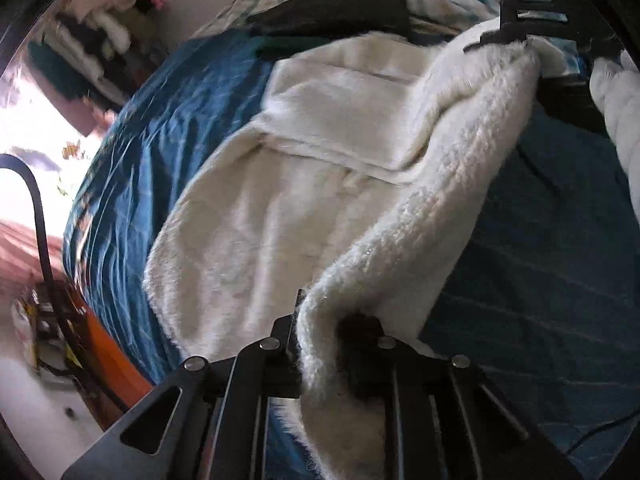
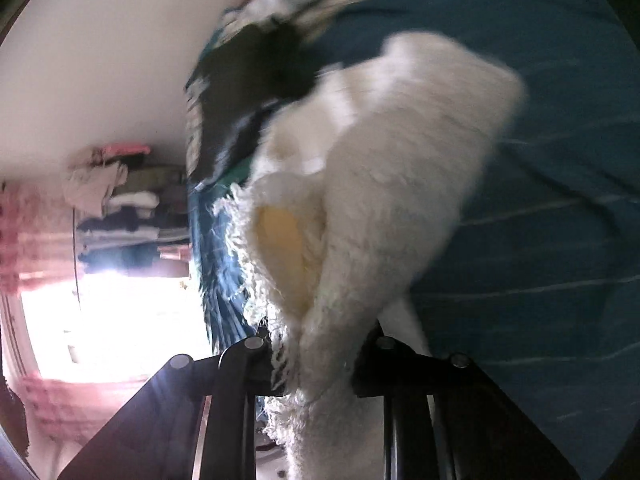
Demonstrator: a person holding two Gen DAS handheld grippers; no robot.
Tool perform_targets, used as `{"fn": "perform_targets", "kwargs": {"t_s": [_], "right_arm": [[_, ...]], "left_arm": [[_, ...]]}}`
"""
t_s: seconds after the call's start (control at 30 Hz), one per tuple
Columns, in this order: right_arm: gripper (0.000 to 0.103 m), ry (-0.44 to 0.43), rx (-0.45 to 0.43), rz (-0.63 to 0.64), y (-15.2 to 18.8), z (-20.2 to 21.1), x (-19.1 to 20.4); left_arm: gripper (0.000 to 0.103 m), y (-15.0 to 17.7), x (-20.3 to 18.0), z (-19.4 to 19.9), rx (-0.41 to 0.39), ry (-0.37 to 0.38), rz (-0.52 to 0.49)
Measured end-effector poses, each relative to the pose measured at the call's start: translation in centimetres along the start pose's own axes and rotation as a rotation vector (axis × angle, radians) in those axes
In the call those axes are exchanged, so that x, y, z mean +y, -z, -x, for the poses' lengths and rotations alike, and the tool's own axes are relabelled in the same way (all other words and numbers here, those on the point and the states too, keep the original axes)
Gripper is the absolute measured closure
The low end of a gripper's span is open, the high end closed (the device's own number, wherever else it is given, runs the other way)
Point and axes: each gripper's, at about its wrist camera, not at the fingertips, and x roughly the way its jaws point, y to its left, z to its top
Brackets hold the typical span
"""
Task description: Fold large clothes
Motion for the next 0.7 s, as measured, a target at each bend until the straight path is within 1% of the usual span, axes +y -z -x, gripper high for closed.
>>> {"fn": "perform_targets", "kwargs": {"t_s": [0.07,0.1,0.13,0.17,0.2,0.23,0.27,0.3,0.33,0.37,0.4,0.43,0.47,0.5,0.53,0.57,0.6,0.63,0.67,0.7], "right_arm": [[0.081,0.032,0.019,0.042,0.6,-1.6,4.0],[0.081,0.07,0.031,0.065,0.8,-3.4,6.4],[0.081,0.104,0.048,0.077,1.0,-5.6,8.6],[0.081,0.133,0.069,0.088,1.1,-7.8,10.2],[0.081,0.164,0.077,0.102,1.1,-9.1,11.4],[0.08,0.217,0.087,0.111,1.3,-11.5,12.8],[0.079,0.277,0.109,0.115,1.4,-14.4,13.9],[0.076,0.307,0.121,0.117,1.3,-16.1,14.3],[0.069,0.343,0.135,0.11,1.4,-18.7,14.8],[0.066,0.365,0.153,0.105,1.5,-20.7,14.9],[0.06,0.38,0.172,0.102,1.8,-22.7,14.8],[0.052,0.375,0.181,0.097,2.0,-24.6,14.9],[0.048,0.365,0.182,0.105,2.2,-25.9,15.0],[0.043,0.355,0.178,0.114,2.1,-26.3,14.9],[0.038,0.323,0.17,0.127,2.3,-26.3,15.2],[0.035,0.273,0.173,0.132,2.6,-25.8,15.3],[0.035,0.214,0.185,0.132,2.6,-25.6,15.2],[0.035,0.15,0.197,0.13,2.8,-24.8,15.1],[0.035,0.083,0.201,0.122,3.0,-23.3,14.6],[0.034,0.055,0.191,0.113,3.0,-22.0,13.9]], "left_arm": [[0.086,-0.9,3.5,-0.4,0.02,0.031,0.049],[0.086,-1.6,6.1,-1.1,0.041,0.067,0.093],[0.086,-2.1,7.8,-1.7,0.056,0.095,0.125],[0.085,-2.5,9.8,-2.6,0.071,0.131,0.161],[0.085,-3.0,12.5,-4.0,0.099,0.199,0.216],[0.084,-3.2,14.6,-5.4,0.119,0.239,0.254],[0.084,-3.4,16.5,-6.7,0.133,0.262,0.284],[0.084,-3.5,18.5,-8.2,0.15,0.284,0.32],[0.083,-3.5,20.5,-9.6,0.168,0.302,0.352],[0.083,-3.5,22.2,-10.8,0.182,0.309,0.379],[0.082,-3.3,23.9,-11.8,0.2,0.312,0.422],[0.079,-3.1,25.5,-12.6,0.213,0.312,0.46],[0.079,-2.9,26.6,-13.0,0.217,0.306,0.476],[0.075,-2.6,27.7,-13.3,0.223,0.284,0.488],[0.062,-2.3,28.8,-13.5,0.226,0.25,0.489],[0.05,-1.9,29.7,-13.7,0.227,0.228,0.483],[0.022,-1.5,30.2,-13.8,0.231,0.218,0.477],[0.014,-1.2,30.6,-13.8,0.229,0.217,0.476],[0.014,-0.7,30.8,-13.8,0.223,0.223,0.48],[0.014,-0.5,30.9,-13.8,0.225,0.231,0.484]]}}
